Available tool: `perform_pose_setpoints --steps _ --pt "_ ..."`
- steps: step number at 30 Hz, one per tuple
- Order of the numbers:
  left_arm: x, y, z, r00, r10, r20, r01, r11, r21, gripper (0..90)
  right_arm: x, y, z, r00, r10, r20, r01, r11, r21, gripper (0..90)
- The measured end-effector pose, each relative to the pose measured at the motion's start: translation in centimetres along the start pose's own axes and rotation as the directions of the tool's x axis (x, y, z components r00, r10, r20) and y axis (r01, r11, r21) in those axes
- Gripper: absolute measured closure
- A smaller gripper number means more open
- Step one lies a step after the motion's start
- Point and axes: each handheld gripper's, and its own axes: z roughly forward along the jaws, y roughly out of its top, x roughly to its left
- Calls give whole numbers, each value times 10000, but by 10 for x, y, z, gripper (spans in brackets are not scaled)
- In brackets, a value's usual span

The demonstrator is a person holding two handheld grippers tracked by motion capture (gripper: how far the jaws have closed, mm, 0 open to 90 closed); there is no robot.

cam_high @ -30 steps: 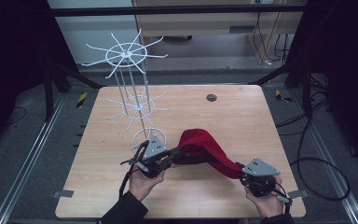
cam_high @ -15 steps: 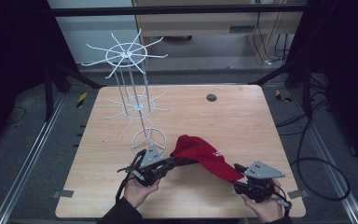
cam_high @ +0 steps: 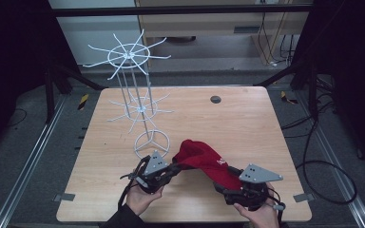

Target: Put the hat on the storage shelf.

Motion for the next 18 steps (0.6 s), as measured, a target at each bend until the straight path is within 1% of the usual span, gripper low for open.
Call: perform_pose_setpoints --steps 3,7,9,10,12,13,14,16,17,18 --pt "1 -2 -1 10000 6 -24 -6 10000 68 852 0 3 -1 9998 184 -91 -186 9995 -246 317" --pt "2 -5 -1 10000 -41 -27 41 9998 179 852 -4 5 -7 9960 756 -466 -790 9940 -754 374" --pt "2 -7 -1 10000 -27 -32 28 9995 299 852 -6 7 -10 9944 932 -492 -979 9898 -1037 405" --pt "1 -8 0 10000 -35 -29 36 9994 346 852 -7 8 -12 9951 900 -408 -938 9902 -1037 432" --pt "1 -11 0 10000 -17 -21 18 9990 455 851 -8 9 -11 9959 858 -291 -881 9920 -902 474" --pt "1 -14 0 10000 -27 -11 28 9988 495 851 -8 8 -8 9965 810 -184 -822 9940 -728 496" --pt "0 -16 0 10000 -30 2 30 9985 546 851 -9 5 -4 9971 750 -89 -753 9962 -436 520" --pt "0 -19 0 10000 -31 45 28 9981 608 851 -9 -2 6 9968 794 -112 -793 9968 34 587" --pt "1 -21 0 10000 -11 16 10 9977 673 850 -10 -6 11 9965 828 -148 -825 9963 239 601" --pt "1 -22 1 10000 6 -1 -6 9974 718 850 -10 -9 15 9951 943 -283 -932 9949 389 630"
